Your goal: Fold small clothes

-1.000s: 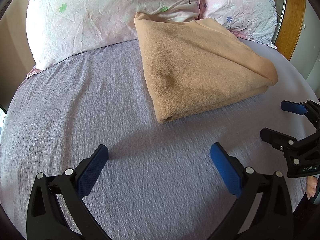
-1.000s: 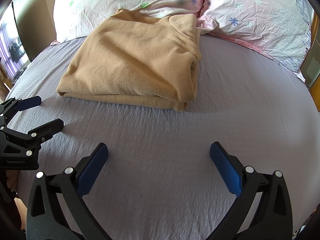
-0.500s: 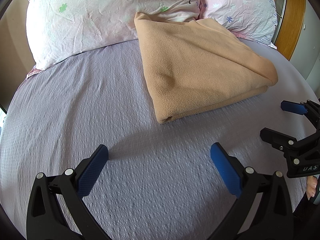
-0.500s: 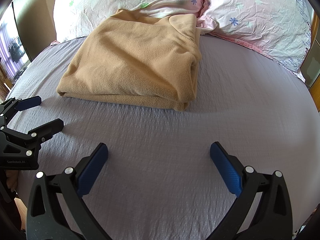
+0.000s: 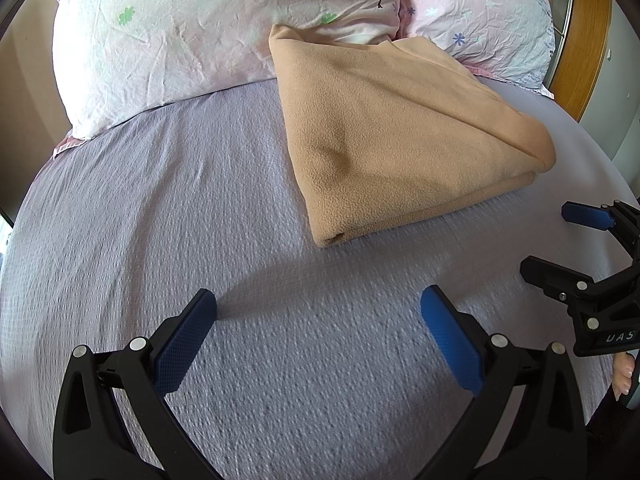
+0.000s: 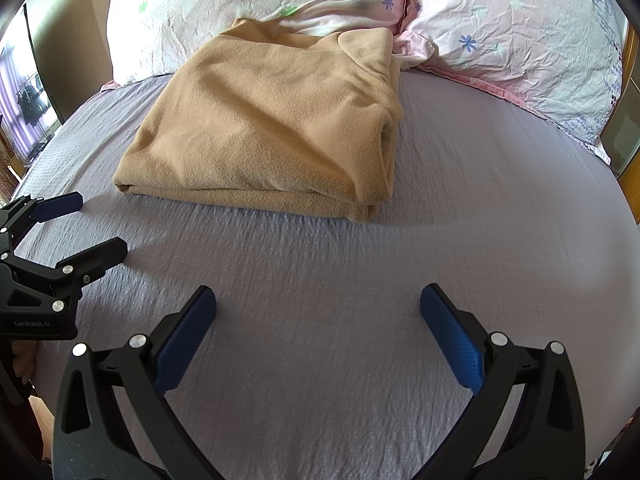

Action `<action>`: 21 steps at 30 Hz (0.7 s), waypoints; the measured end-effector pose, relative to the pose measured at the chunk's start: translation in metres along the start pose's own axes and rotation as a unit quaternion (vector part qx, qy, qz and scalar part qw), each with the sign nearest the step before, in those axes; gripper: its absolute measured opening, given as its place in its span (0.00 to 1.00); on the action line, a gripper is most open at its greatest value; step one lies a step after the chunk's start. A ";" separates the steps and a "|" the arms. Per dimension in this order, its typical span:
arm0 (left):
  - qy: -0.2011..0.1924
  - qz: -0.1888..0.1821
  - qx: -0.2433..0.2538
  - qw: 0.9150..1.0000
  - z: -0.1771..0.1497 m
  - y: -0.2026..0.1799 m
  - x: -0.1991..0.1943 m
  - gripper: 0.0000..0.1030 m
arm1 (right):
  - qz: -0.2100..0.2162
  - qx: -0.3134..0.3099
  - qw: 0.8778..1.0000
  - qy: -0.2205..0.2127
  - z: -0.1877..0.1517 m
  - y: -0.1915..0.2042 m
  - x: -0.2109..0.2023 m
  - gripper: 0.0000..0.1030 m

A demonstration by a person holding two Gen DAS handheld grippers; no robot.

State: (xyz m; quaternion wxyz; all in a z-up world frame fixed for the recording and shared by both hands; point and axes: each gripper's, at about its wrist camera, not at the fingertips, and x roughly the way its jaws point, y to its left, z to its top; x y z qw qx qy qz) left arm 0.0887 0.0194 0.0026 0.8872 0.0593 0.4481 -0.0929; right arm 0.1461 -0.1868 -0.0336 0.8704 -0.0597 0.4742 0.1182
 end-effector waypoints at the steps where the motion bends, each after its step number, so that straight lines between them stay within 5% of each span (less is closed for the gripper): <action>1: 0.000 0.000 0.000 1.000 0.000 0.000 -0.001 0.99 | 0.000 0.000 1.000 0.000 0.000 0.000 0.000 0.98; 21: -0.003 0.000 0.000 1.000 0.000 0.001 -0.001 0.99 | 0.000 0.000 1.000 0.000 0.000 0.000 0.000 0.98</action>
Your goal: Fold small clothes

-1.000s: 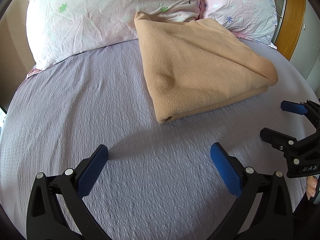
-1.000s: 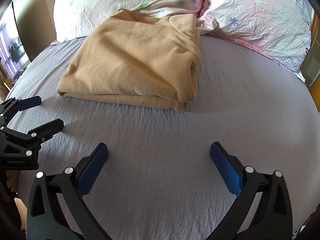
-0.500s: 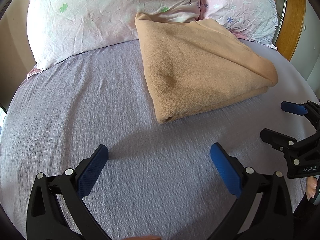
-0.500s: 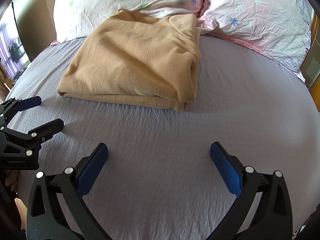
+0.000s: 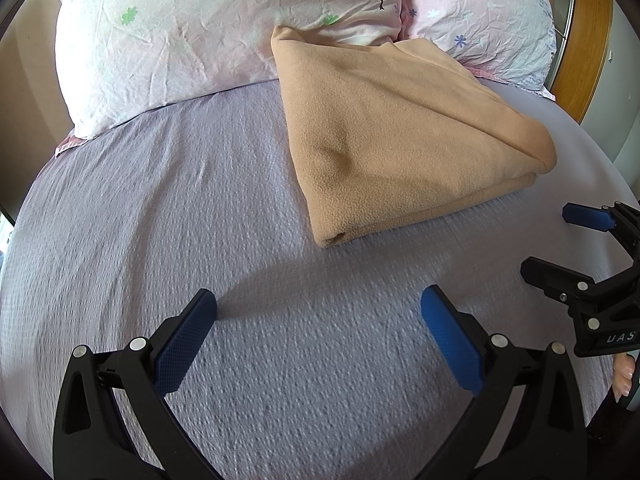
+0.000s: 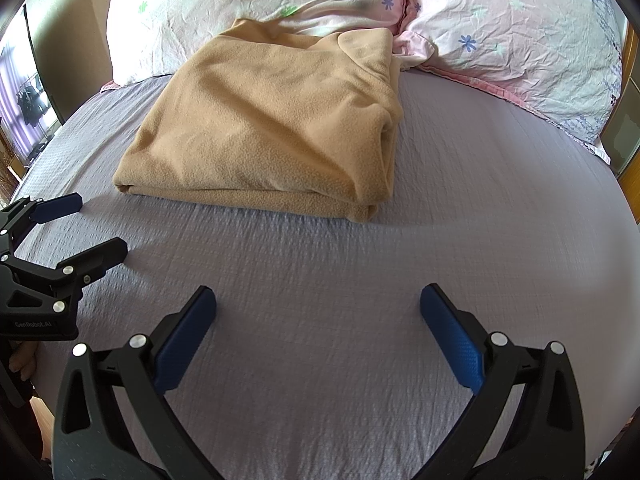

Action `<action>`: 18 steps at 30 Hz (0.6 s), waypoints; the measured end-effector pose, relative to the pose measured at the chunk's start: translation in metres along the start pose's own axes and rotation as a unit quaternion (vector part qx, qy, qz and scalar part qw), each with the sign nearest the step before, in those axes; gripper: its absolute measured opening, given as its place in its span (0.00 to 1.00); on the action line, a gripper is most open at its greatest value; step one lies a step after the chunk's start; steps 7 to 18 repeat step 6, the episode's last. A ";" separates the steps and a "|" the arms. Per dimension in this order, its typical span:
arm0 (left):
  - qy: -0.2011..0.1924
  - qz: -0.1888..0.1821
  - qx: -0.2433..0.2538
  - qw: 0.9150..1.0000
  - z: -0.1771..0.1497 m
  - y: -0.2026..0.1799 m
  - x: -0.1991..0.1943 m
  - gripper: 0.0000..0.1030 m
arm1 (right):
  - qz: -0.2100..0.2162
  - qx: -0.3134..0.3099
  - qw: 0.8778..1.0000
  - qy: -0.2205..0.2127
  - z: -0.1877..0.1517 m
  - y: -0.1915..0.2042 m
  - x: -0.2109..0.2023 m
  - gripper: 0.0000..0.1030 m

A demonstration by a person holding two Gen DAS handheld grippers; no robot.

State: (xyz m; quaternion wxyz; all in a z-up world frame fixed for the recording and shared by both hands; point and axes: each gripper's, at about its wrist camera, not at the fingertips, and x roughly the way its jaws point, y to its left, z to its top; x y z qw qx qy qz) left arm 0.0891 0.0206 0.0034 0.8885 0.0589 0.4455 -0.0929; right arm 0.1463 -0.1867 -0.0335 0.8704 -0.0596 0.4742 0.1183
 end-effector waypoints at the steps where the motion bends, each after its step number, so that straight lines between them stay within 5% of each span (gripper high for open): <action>1: 0.000 0.000 0.000 1.000 0.000 0.000 0.000 0.99 | 0.000 0.000 1.000 0.000 0.000 0.000 0.000 0.98; 18: 0.000 0.000 0.000 1.000 0.000 0.000 0.000 0.99 | 0.000 0.000 1.000 0.000 0.000 0.000 0.000 0.98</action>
